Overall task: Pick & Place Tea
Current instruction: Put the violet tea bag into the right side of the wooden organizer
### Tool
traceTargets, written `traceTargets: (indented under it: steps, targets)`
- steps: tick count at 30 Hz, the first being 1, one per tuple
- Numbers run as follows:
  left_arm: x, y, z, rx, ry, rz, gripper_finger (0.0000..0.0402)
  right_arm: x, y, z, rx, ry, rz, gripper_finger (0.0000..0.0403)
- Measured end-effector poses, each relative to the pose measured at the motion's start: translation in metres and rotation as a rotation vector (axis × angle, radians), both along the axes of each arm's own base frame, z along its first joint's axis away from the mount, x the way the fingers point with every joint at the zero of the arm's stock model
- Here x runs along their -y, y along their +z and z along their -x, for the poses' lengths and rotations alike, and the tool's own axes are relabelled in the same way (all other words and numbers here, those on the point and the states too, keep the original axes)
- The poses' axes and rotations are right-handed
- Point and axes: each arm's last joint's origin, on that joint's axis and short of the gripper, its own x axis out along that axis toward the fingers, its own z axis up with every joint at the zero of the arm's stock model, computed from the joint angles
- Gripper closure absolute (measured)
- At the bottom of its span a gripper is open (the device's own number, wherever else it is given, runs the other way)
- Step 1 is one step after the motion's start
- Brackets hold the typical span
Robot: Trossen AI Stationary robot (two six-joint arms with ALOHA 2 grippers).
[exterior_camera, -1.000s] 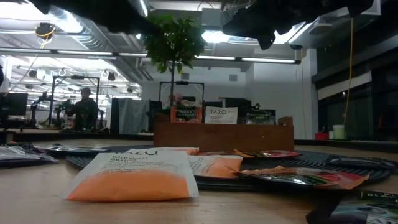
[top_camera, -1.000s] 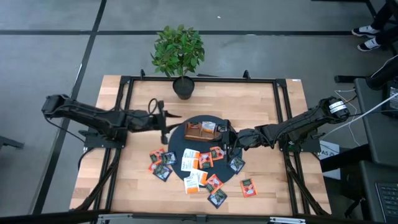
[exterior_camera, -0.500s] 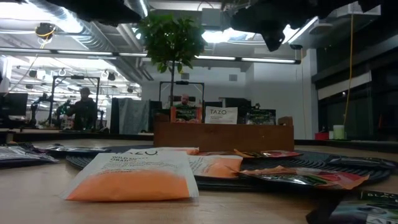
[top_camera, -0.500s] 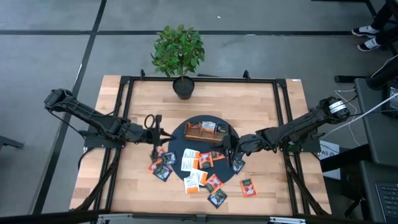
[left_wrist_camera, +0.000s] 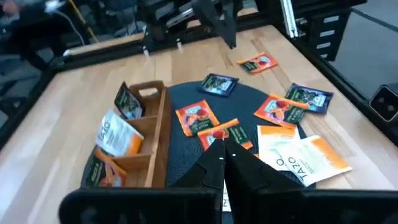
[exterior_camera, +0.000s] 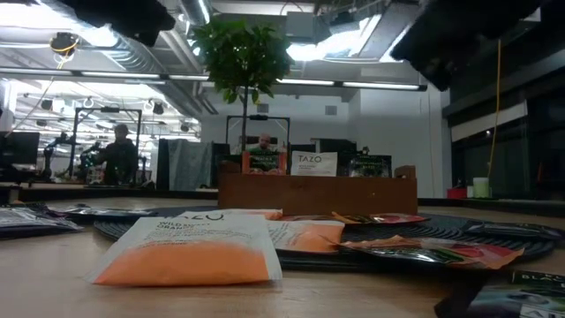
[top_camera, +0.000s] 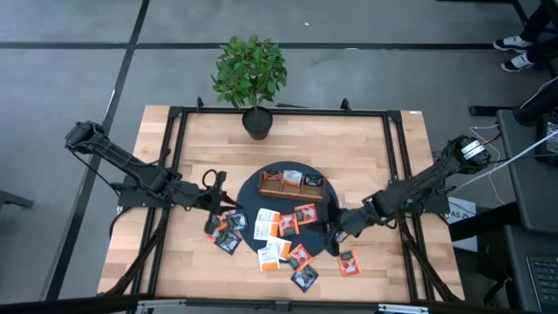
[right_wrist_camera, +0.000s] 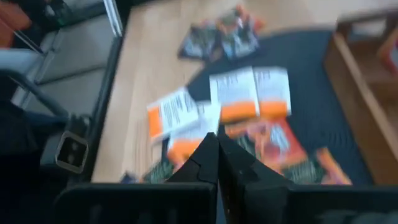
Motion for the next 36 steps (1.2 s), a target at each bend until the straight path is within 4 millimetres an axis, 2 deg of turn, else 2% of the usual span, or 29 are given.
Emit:
traceTargets:
  steps: [5,10,15,22,27,32,36]
  targets:
    - [0.000,-0.001,0.000,-0.008,0.011,0.023,0.0398,-0.006,0.014,0.015,-0.213,-0.108,-0.011,0.0398]
    - [0.000,-0.002,0.000,-0.017,0.011,0.020,0.0398,-0.014,0.016,0.030,-0.374,-0.180,-0.115,0.0394]
    - [0.000,-0.002,0.000,-0.017,0.011,0.020,0.0398,-0.018,0.001,0.043,-0.499,-0.247,-0.208,0.0384]
    - [0.000,-0.002,0.000,-0.017,0.011,0.020,0.0398,-0.009,-0.026,0.063,-0.597,-0.334,-0.190,0.0383]
    - [0.000,-0.002,0.000,-0.018,0.017,0.035,0.0398,0.009,-0.042,0.085,-0.613,-0.397,-0.218,0.0384]
    - [0.000,-0.002,0.001,-0.021,0.020,0.039,0.0398,0.025,-0.047,0.104,-0.503,-0.378,-0.297,0.0398]
    - [0.000,-0.002,0.001,-0.022,0.021,0.041,0.0398,0.035,-0.052,0.114,-0.396,-0.368,-0.363,0.0388]
